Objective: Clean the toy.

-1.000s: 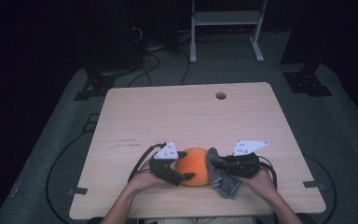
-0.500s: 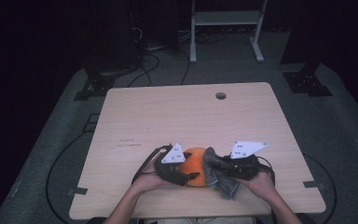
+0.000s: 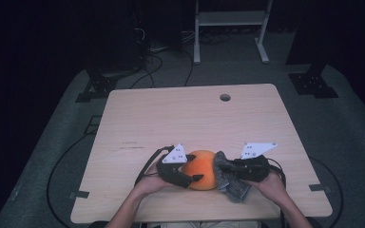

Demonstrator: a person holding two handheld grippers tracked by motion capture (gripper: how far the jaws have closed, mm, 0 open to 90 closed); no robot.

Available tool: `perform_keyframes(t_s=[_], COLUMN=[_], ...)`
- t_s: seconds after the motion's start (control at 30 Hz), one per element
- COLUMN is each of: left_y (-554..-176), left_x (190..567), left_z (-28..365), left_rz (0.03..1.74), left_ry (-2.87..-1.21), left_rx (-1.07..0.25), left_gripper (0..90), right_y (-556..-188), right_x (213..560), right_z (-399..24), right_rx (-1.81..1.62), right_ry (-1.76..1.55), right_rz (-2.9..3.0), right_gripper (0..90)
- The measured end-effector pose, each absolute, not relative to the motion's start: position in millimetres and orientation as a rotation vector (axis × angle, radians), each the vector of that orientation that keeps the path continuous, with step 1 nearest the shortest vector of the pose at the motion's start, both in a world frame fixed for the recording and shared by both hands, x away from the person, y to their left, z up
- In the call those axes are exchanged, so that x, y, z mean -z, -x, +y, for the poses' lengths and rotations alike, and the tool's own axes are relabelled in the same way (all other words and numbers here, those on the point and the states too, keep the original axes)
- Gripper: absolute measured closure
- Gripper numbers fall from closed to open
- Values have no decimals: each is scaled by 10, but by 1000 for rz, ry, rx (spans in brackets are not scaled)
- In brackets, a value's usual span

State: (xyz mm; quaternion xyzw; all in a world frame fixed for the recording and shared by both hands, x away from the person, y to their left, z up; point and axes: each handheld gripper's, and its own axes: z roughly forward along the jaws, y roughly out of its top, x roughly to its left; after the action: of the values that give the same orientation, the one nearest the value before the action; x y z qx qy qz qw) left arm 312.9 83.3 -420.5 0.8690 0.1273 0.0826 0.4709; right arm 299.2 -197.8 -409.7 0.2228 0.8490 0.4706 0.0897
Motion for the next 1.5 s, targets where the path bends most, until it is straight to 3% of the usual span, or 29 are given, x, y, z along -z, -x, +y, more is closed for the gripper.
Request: perform_keyframes(t_s=[0.13, 0.27, 0.4, 0.6, 0.83, 0.93, 1.0, 1.13, 1.23, 1.27, 1.33, 1.5], left_y=[-3102, -3148, -3226, -3203, -3066, -3045, -3083, -3160, -3157, -3149, -3133, -3110], left_x=[4173, 4144, 4196, 4187, 4063, 4073, 4090, 4147, 4155, 4153, 4141, 4109], left_z=[812, 875, 918, 924, 760, 734, 766, 800, 808, 809, 808, 806], left_rz=[286, 326, 375, 391, 306, 291, 315, 375, 373, 366, 348, 326], left_ry=[-2137, -2102, -2156, -2136, -2129, -2147, -2133, -2158, -2156, -2152, -2143, -2118], left_rx=[-206, -169, -119, -175, -232, -248, -206, -139, -144, -157, -185, -219], left_gripper=[252, 121, 96, 332, 373, 329, 188, 103, 233, 233, 343, 400], right_y=[-2944, -2967, -2990, -2976, -2866, -2900, -2921, -2937, -2951, -2958, -2962, -2885], right_x=[4017, 4063, 4113, 4024, 3829, 3928, 3971, 4010, 4030, 4038, 4006, 3884], right_z=[-1777, -1784, -1911, -2034, -1879, -1799, -1822, -1893, -1914, -1925, -1958, -1958], right_rx=[-1383, -1380, -1369, -1354, -1429, -1393, -1405, -1406, -1392, -1393, -1353, -1396], right_ry=[-568, -582, -626, -662, -560, -560, -577, -603, -610, -616, -627, -591], right_rz=[2520, 2527, 2526, 2518, 2490, 2522, 2531, 2521, 2527, 2529, 2538, 2516], right_gripper=[785, 787, 787, 786, 785, 787, 787, 788, 787, 787, 786, 786])
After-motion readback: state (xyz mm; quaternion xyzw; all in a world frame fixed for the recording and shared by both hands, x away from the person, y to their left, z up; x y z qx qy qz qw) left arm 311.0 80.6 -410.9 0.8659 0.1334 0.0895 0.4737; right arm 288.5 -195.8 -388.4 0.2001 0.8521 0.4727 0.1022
